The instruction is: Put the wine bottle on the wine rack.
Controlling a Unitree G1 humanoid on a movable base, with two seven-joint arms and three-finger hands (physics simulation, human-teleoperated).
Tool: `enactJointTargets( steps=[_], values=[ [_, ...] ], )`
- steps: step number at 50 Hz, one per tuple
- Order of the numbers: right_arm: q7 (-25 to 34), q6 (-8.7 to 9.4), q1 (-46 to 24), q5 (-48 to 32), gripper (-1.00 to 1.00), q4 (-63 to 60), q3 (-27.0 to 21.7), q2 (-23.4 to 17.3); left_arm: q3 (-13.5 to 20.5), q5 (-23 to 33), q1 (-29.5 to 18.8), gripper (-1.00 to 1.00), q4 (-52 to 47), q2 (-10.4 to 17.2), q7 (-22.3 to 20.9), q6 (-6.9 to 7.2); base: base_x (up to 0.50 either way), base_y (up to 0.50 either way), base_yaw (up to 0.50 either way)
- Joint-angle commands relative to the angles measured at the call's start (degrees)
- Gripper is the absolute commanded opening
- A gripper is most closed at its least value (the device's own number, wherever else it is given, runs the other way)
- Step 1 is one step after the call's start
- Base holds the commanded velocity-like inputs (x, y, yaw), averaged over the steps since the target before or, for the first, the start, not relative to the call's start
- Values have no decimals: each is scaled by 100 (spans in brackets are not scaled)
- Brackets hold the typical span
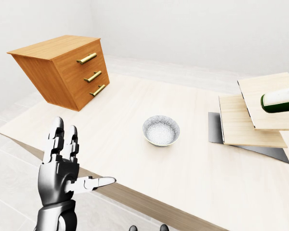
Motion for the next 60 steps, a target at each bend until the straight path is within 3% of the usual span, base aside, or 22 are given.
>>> enactJointTargets(
  steps=[1, 13, 20, 24, 33, 50, 54, 58, 60],
  values=[
    [48, 0, -90, -85, -100, 107, -72, 106, -11, -4, 15, 100, 23, 13, 13, 0, 0, 0, 0],
    [10, 0, -170, -144, -100, 45, -65, 219, -29, 2, 18, 100, 67, 17, 8, -3, 0, 0, 0],
    [47, 0, -291, -186, -100, 116, 10, 339, 16, -24, -31, 100, 207, 38, -16, -81, 0, 0, 0],
    [71, 0, -399, -263, -100, 197, 95, 421, -10, -28, 17, 100, 49, 30, 15, 0, 0, 0, 0],
    [110, 0, -643, -421, -100, 485, 211, 505, -123, 27, 117, 100, -369, -3, 112, 0, 0, 0, 0],
    [-100, 0, -1210, -830, -100, 1503, 389, 389, 29, -33, -44, 100, 125, 36, -8, 0, 0, 0, 0],
    [-65, 0, -1293, -938, -100, 1763, 446, 359, 53, -40, -79, 100, 254, 48, -34, -80, 0, 0, 0],
    [-82, 0, -1357, -1069, -100, 2031, 487, 337, -3, -18, -4, 100, 106, 23, -7, -8, 0, 0, 0],
    [-115, 0, -1378, -1108, -100, 2115, 479, 326, -2, -14, -14, 100, 152, 25, -14, -42, 0, 0, 0]
  ],
)
